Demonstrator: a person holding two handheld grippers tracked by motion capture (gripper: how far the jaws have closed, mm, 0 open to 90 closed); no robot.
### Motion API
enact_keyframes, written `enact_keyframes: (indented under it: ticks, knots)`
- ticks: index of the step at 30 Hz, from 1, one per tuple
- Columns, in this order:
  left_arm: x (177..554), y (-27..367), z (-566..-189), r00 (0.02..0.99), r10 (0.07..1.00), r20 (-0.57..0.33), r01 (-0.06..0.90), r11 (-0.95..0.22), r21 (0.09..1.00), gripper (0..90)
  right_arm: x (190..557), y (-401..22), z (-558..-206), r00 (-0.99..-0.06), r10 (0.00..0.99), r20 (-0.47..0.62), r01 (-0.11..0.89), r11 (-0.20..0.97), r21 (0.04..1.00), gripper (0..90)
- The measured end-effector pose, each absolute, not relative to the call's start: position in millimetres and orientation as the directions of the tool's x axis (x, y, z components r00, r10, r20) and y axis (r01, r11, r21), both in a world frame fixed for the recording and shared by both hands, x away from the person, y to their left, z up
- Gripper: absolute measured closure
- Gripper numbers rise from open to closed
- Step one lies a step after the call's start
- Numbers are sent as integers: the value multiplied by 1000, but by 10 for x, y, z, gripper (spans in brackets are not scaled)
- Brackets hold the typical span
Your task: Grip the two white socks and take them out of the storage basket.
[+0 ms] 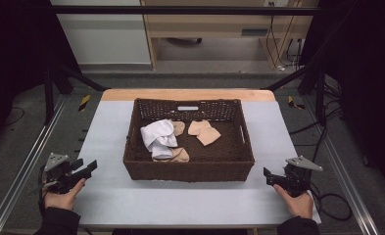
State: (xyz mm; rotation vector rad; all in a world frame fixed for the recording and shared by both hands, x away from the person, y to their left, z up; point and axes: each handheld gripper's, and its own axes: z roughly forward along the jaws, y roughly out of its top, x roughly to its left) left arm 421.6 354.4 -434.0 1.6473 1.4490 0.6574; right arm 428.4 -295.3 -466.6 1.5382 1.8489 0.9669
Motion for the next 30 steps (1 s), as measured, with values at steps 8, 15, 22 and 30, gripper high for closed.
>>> enact_keyframes:
  ticks: [8,15,22,30]
  knots:
    - [4219,3470,-4207,213,968,-133,495,11,869,454,4282,-2940,-4663,-202,979,26,581,98,808,55]
    - [4240,3434,-4079,225,965,-138,459,20,888,455,4278,-2957,-4653,-192,981,21,567,93,819,64]
    - [4306,3350,-3946,250,961,-118,432,-2,902,456,4259,-2952,-4639,-192,981,17,559,95,823,74]
    - [4393,3222,-3704,284,951,-123,389,3,921,457,4253,-2952,-4634,-186,983,6,558,101,824,82]
